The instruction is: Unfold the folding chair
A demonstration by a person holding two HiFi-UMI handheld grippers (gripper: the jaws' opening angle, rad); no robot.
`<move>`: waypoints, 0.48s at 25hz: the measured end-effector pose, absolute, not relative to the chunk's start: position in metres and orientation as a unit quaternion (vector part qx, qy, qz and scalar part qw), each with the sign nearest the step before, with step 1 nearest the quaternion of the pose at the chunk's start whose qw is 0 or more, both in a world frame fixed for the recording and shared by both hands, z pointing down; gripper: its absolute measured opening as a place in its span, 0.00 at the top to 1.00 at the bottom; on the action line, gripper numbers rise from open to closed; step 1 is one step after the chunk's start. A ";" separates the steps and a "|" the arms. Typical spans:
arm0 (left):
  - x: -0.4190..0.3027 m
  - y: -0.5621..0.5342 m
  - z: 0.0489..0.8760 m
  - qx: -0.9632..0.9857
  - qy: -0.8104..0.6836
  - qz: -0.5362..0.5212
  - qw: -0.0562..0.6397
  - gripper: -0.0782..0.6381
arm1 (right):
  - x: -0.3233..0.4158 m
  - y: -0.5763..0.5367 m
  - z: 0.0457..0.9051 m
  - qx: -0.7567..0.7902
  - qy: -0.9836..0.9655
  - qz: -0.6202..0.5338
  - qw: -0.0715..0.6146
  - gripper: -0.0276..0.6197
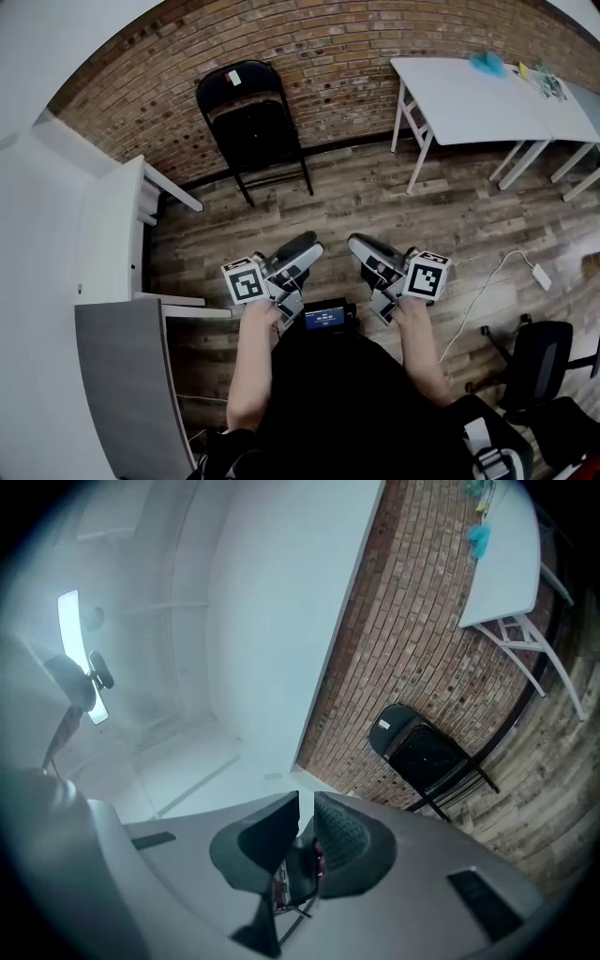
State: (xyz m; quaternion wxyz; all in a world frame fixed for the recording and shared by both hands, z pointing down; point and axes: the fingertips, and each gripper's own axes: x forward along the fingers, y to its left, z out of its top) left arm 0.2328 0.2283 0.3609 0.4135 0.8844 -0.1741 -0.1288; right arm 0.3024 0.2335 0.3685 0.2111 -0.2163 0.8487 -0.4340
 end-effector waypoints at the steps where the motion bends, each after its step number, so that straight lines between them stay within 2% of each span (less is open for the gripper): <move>1: 0.234 0.227 0.364 0.887 -0.172 -0.121 0.411 0.40 | 0.303 0.232 0.371 -0.220 0.848 -0.435 0.209 0.90; 12: 0.219 0.143 0.392 0.882 -0.168 -0.124 0.423 0.41 | 0.277 0.162 0.382 -0.253 0.850 -0.439 0.146 0.90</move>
